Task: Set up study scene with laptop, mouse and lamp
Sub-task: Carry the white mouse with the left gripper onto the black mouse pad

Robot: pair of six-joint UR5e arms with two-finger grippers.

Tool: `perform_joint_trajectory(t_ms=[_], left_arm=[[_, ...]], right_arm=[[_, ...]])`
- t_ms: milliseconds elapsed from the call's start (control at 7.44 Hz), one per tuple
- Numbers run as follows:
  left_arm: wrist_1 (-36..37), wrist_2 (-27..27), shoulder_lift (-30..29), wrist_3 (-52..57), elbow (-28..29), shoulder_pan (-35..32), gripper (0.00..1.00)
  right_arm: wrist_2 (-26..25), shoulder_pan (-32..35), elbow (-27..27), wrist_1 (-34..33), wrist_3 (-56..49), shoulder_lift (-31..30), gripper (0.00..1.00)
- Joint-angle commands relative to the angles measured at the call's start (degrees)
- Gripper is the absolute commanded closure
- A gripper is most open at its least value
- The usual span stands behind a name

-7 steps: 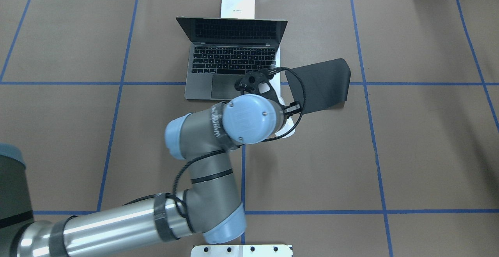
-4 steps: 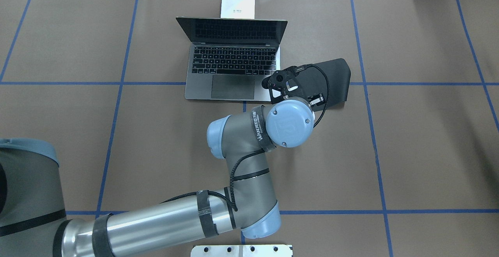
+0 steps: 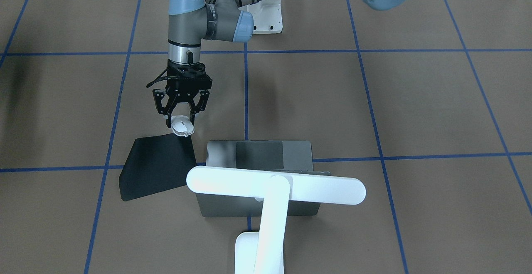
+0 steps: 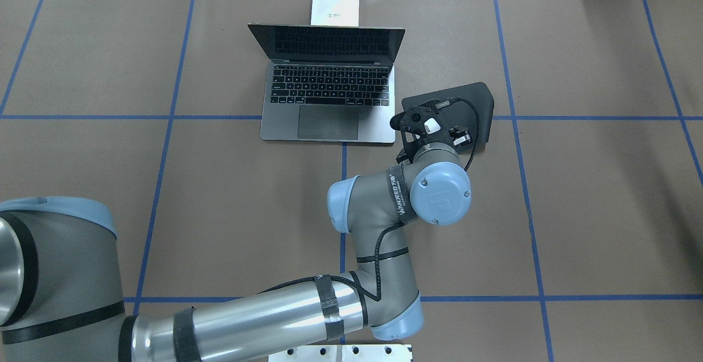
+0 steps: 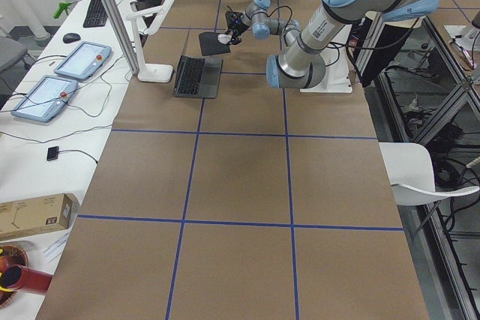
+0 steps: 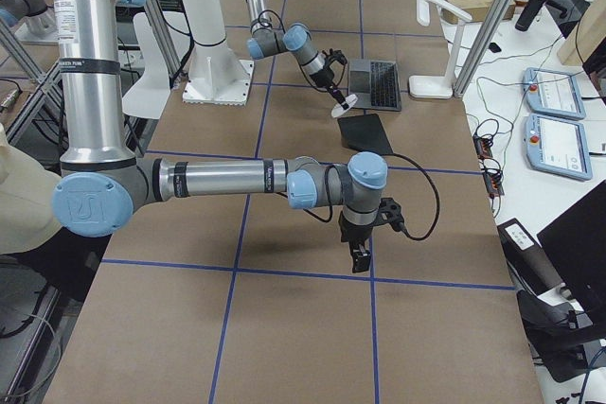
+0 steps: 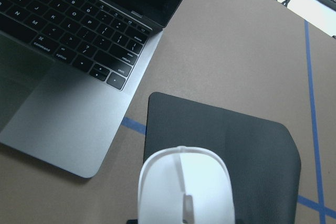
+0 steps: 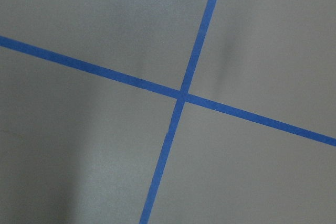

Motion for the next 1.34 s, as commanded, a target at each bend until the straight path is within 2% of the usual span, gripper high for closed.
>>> perform_joint_trajectory(t_ms=[0,134,269,403,538,1075,1209], left_arm=[[-0.3,2.4,-2.8,0.1,3.4,0.6,1.0],[-0.3,2.4,-2.9,0.2,3.6,0.6,0.85],[-0.3,2.5,-3.4,0.2,3.7,0.6,0.5],[-0.4,3.7,-3.8,0.2,3.7,0.5,0.34],[-0.4,4.4,-4.2,0.2,3.7,0.5,0.29],[-0.4,5.1,-4.3,0.9,3.4,0.3,0.23],[0.0,4.5,-3.9,5.4,1.7,-0.1,0.18]], right_arm=[[0.0,0.0,0.2,0.0,0.1,0.0,0.0],[0.0,0.0,0.3,0.0,0.1,0.1,0.0],[0.0,0.0,0.5,0.1,0.0,0.1,0.0],[-0.1,0.0,0.9,0.1,-0.2,0.1,0.0],[-0.1,0.0,1.5,0.1,-0.1,0.1,0.0],[0.0,0.0,1.4,0.0,0.0,0.1,0.0],[0.2,0.0,1.0,-0.1,-0.1,0.1,0.0]])
